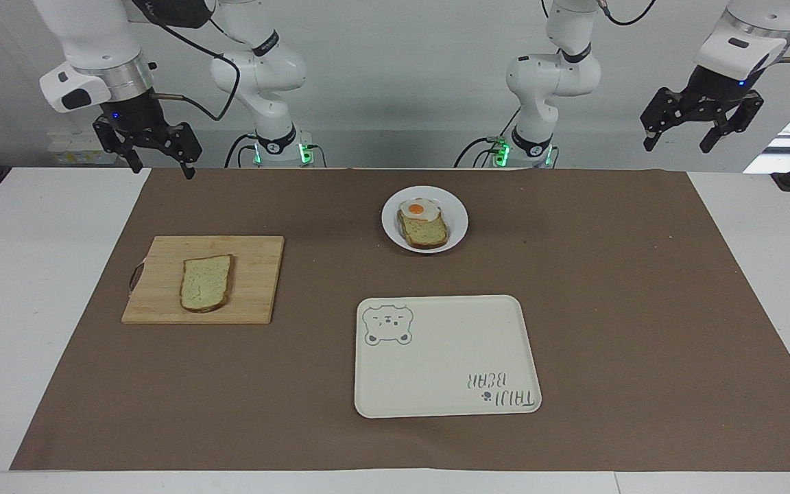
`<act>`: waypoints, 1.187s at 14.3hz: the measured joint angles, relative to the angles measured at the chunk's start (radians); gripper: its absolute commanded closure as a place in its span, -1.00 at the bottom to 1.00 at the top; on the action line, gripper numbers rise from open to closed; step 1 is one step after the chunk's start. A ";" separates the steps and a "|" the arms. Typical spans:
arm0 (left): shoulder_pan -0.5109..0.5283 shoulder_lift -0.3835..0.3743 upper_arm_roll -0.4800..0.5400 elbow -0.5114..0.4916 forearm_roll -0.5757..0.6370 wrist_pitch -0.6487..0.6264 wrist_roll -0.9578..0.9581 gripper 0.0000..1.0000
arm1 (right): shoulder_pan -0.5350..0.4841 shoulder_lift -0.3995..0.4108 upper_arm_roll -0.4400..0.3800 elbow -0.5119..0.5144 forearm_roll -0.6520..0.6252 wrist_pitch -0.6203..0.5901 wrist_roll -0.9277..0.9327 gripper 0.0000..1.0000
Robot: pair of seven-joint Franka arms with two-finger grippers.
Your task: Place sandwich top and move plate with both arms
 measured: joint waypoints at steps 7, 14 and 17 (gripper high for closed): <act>0.000 -0.016 0.001 -0.008 0.000 -0.117 0.000 -1.00 | -0.001 0.000 -0.004 0.000 0.003 -0.014 0.000 -1.00; 0.000 -0.016 0.001 -0.009 0.000 -0.118 -0.001 -1.00 | -0.001 0.000 -0.004 0.000 0.003 -0.022 0.000 -1.00; 0.000 -0.016 0.001 -0.009 0.000 -0.118 -0.001 -1.00 | -0.001 0.000 -0.004 0.000 0.003 -0.022 0.000 -1.00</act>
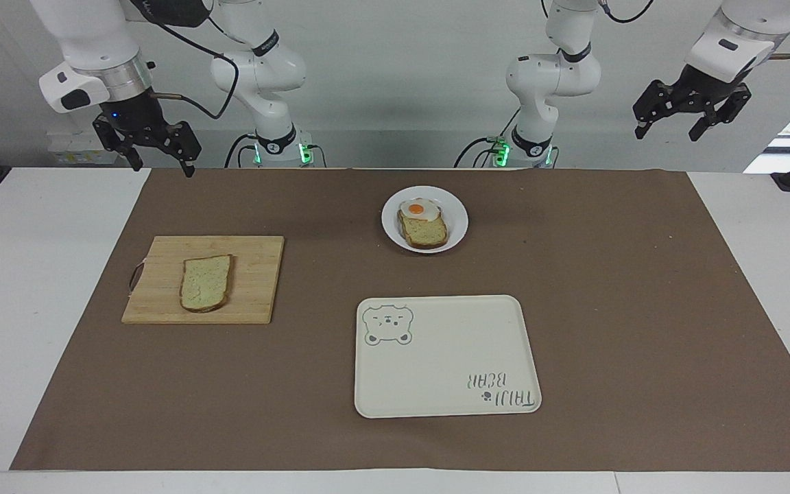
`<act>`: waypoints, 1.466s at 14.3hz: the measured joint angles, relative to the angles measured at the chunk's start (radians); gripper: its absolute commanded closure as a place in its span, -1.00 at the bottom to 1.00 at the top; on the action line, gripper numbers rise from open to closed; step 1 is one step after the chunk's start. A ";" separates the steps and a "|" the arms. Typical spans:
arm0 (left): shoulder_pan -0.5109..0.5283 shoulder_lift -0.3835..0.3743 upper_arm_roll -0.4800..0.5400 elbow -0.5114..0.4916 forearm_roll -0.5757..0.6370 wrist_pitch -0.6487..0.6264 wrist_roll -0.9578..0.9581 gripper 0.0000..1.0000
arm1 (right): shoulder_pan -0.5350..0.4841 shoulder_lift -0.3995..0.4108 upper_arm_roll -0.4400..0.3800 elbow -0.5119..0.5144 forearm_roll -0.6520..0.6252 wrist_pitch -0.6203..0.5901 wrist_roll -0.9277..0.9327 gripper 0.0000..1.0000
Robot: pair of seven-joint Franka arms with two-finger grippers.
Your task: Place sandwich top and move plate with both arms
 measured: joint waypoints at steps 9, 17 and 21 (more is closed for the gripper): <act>0.000 0.000 -0.001 0.000 -0.001 0.005 -0.002 -1.00 | -0.002 0.000 0.000 -0.001 0.000 0.000 0.000 -1.00; 0.028 0.000 0.000 -0.006 -0.010 0.097 0.048 -1.00 | 0.001 -0.018 0.002 -0.037 0.002 -0.007 0.000 -1.00; 0.029 0.000 0.000 -0.009 -0.011 0.110 0.052 -1.00 | 0.001 -0.019 0.002 -0.037 0.002 -0.007 0.000 -1.00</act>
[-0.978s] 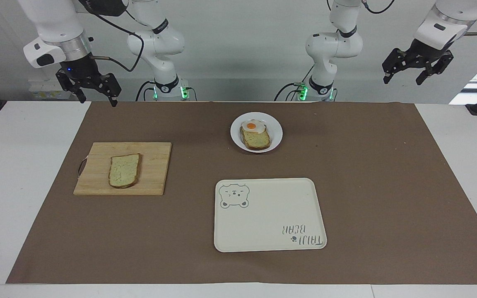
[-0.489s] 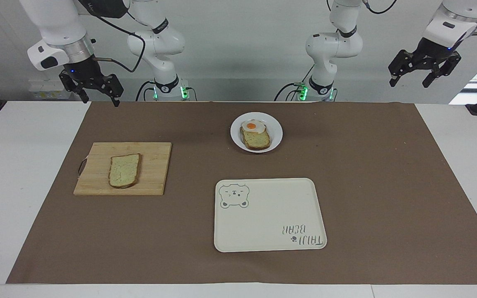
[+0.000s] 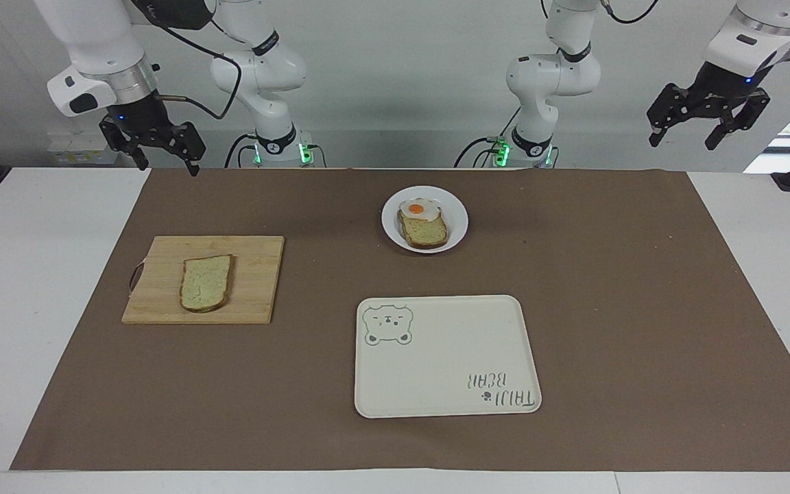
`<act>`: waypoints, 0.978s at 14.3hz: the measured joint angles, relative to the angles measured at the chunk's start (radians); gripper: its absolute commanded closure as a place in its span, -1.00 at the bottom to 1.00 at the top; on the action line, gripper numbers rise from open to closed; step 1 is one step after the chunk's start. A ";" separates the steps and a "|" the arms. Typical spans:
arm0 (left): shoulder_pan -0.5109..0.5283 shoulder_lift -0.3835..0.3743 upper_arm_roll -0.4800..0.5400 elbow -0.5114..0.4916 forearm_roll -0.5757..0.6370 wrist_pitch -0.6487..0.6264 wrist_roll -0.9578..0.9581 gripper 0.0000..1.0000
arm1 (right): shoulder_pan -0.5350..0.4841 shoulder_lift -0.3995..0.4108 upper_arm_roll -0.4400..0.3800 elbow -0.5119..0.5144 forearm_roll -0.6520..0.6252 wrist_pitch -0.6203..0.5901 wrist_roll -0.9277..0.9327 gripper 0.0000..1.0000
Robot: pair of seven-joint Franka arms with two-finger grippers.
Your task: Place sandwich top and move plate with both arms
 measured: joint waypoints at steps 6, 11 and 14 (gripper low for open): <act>0.007 0.000 0.001 -0.003 -0.001 -0.001 0.000 -1.00 | -0.002 0.000 -0.002 -0.001 0.000 0.000 0.000 -1.00; 0.007 0.000 0.000 -0.005 -0.001 -0.001 0.000 -1.00 | -0.003 -0.004 -0.002 -0.005 0.000 -0.011 0.000 -1.00; 0.007 0.000 0.000 -0.005 -0.002 -0.001 0.000 -1.00 | -0.007 -0.004 -0.003 -0.005 0.000 -0.022 0.000 -1.00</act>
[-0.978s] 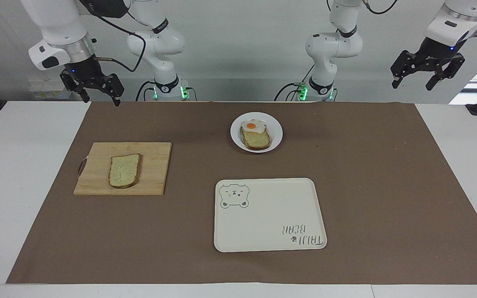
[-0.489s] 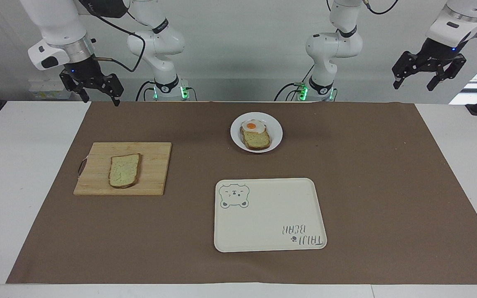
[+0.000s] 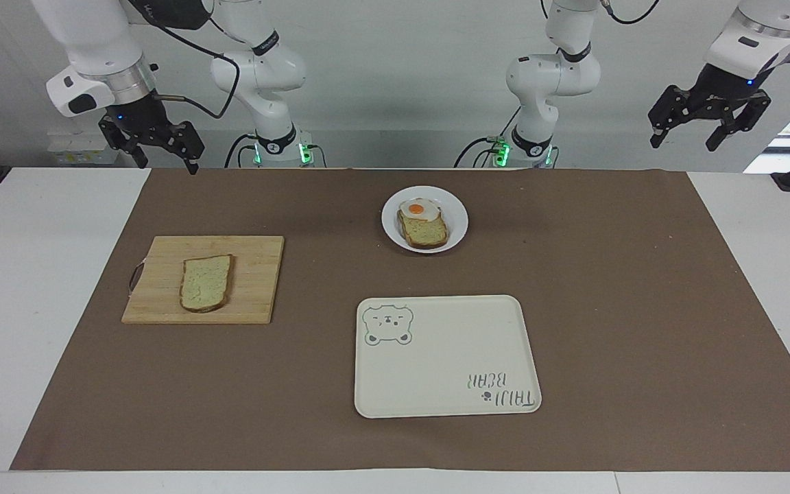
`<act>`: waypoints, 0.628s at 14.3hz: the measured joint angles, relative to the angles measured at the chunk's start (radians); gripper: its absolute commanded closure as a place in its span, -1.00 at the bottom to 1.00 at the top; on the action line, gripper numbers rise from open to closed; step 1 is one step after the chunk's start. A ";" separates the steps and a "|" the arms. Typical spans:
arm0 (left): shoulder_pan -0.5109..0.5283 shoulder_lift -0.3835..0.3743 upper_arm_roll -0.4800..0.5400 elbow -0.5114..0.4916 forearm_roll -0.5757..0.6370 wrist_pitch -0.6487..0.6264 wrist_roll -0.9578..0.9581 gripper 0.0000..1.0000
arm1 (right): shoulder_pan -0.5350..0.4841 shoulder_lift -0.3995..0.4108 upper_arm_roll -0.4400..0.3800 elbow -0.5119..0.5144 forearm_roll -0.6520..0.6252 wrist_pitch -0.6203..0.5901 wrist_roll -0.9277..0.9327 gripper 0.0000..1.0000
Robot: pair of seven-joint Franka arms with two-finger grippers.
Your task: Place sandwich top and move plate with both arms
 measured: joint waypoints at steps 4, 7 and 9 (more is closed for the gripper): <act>0.000 0.000 0.000 0.000 0.000 0.000 0.000 -1.00 | 0.000 -0.002 0.000 0.000 0.000 -0.029 0.000 -1.00; 0.000 0.000 0.000 0.000 0.000 0.000 0.000 -1.00 | 0.000 -0.003 0.000 0.000 0.000 -0.029 0.000 -1.00; 0.000 0.000 0.000 0.000 0.000 0.000 0.000 -1.00 | 0.000 -0.004 -0.001 0.000 0.000 -0.031 -0.001 -1.00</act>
